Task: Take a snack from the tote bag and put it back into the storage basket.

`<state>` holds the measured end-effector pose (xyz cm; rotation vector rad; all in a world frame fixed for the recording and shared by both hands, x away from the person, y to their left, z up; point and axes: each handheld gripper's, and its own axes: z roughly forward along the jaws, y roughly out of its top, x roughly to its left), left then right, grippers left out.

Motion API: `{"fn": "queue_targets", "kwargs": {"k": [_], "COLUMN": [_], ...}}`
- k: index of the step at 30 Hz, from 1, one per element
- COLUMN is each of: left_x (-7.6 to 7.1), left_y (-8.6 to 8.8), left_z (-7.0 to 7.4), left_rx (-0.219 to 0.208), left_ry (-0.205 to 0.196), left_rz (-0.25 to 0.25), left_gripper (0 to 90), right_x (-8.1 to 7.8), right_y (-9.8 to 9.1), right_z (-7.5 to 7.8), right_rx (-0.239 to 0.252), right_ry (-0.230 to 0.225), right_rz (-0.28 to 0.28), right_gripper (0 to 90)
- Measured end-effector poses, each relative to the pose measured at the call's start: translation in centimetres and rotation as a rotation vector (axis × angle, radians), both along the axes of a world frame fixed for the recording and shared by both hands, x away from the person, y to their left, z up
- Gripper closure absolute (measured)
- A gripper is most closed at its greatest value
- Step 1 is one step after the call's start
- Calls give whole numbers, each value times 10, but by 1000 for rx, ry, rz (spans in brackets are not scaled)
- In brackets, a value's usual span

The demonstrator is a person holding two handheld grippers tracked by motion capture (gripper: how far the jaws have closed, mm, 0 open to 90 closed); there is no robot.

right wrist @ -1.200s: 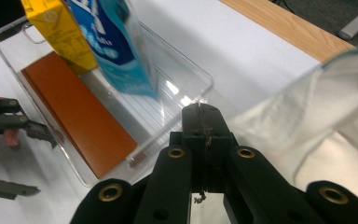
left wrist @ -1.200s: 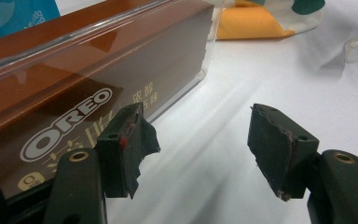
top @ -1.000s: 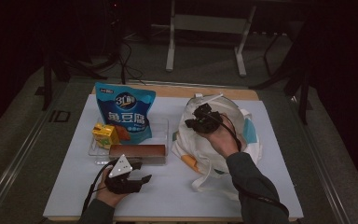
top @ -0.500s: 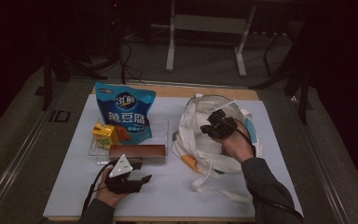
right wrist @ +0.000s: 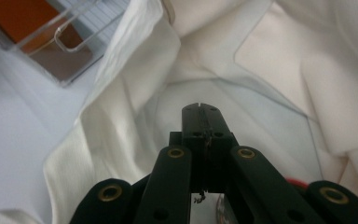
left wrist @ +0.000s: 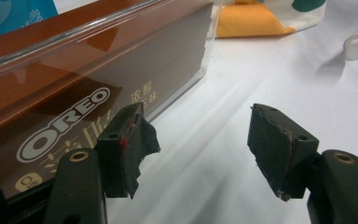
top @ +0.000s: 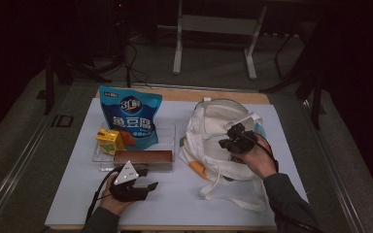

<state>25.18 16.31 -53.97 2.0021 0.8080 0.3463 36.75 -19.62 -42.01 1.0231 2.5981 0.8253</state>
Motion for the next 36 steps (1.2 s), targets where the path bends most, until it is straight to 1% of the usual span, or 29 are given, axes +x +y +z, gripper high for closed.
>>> {"fn": "queue_targets", "kwargs": {"k": [2, 10, 13, 14, 16, 21, 29, 31, 32, 33, 36], "left_x": [0, 0, 0, 0, 0, 0, 0, 0, 0, 0, 0], "left_y": [0, 0, -1, -1, -1, -1, -1, -1, -1, -1, -1], "left_z": [0, 0, 0, 0, 0, 0, 0, 0, 0, 0, 0], "left_rx": [1, 2, 4, 5, 4, 6, 6, 6, 7, 7, 9], "left_ry": [0, 0, -2, 0, 0, 0, 0, -1, -1, -1, 0], "left_rz": [0, -1, -1, -1, 0, -2, -2, -2, -2, -2, -1], "left_gripper": [373, 373, 373, 373, 374, 373, 373, 373, 373, 373, 373], "right_x": [-1, -7, -8, -10, -12, -15, -25, -26, -28, -28, -30], "right_y": [-2, -23, -27, -30, -33, -42, -56, -59, -64, -64, -74], "right_z": [-1, -7, -7, -8, -10, -13, -19, -20, -22, -22, -25], "right_rx": [-6, -12, -14, -28, -39, -27, -50, -52, -55, -55, -60], "right_ry": [3, 21, 25, 28, 32, 43, 56, 56, 63, 63, 70], "right_rz": [0, -14, -16, -15, -16, -25, -21, -25, -32, -32, -42], "right_gripper": [899, 899, 899, 899, 899, 899, 899, 899, 899, 899, 899]}}
